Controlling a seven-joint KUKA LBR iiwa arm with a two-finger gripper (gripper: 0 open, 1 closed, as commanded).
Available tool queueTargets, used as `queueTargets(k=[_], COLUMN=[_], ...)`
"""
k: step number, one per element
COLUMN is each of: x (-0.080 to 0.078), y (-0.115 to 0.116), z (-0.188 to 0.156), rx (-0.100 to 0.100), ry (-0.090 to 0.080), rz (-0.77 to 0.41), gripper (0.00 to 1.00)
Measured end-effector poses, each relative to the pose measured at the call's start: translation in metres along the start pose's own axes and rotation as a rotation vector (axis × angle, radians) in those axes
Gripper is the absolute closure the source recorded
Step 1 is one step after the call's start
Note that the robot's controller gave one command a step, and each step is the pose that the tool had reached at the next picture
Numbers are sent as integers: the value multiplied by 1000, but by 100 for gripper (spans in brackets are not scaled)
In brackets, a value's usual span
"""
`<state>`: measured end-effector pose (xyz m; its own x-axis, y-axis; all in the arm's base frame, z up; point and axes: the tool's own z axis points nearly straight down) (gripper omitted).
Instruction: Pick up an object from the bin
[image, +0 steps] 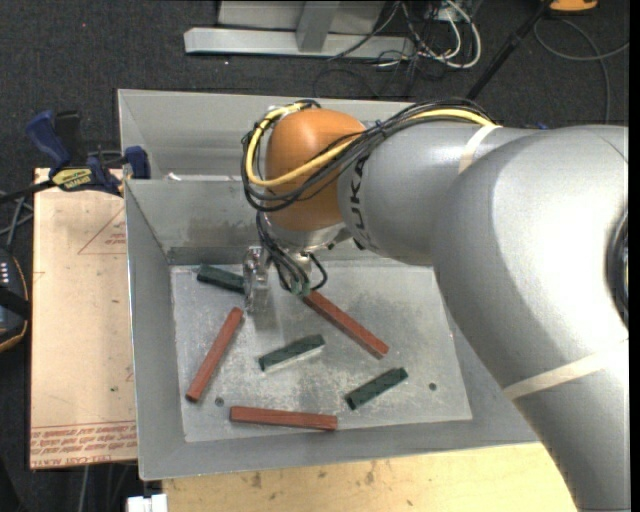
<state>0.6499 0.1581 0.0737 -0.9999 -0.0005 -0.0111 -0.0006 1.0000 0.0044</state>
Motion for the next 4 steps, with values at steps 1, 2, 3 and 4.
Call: queueTargets(k=[1,2,3,4], x=[-1,-3,-3,35], y=[9,17,11,-12], z=[-37,-87,-129,-62], rx=[4,2,2,4], ry=[12,8,7,15], rz=[4,3,10,24], gripper=[100,100,100,0])
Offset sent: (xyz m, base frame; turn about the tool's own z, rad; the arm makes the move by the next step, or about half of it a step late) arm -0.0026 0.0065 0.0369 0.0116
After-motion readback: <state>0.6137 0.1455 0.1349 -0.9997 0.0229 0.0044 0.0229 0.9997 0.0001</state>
